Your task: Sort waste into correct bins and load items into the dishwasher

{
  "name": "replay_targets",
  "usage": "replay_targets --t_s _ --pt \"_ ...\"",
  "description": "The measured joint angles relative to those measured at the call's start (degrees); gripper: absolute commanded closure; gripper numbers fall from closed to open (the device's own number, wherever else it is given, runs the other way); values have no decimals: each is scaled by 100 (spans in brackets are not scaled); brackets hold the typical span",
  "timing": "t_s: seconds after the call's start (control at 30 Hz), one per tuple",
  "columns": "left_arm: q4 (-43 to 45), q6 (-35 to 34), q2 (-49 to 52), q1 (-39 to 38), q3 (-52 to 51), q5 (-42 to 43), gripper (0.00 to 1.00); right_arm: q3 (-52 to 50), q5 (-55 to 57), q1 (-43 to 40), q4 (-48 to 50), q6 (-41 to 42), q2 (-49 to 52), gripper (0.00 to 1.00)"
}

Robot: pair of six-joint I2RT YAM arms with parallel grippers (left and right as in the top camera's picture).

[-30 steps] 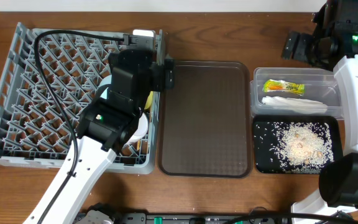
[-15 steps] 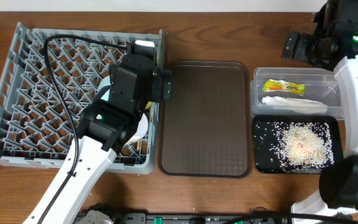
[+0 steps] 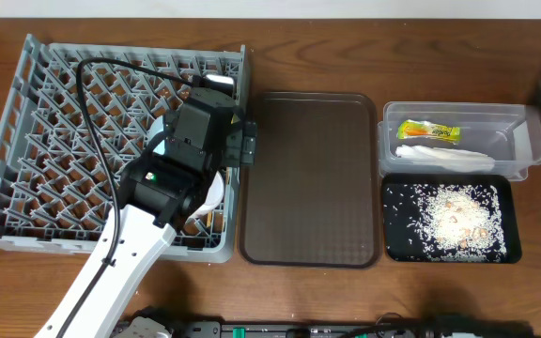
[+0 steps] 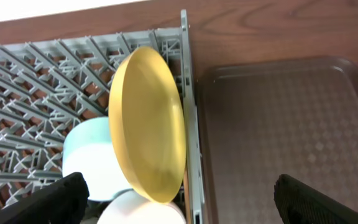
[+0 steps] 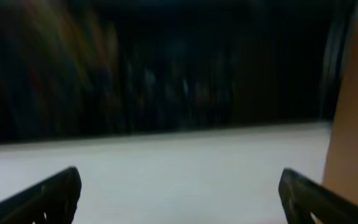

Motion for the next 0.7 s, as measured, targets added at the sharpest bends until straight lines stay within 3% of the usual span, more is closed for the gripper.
replay_targets --t_s 0.17,0.37,0.7 --pt "-26 2 2 0 0 -2 2 -2400 83 -2 1259 -334 -1956 1" --pt "-26 2 4 0 0 0 2 -5191 151 -4 1784 -400 -3534 1" --pt "-26 2 4 0 0 0 2 -7919 168 -9 3141 13 -4854 1"
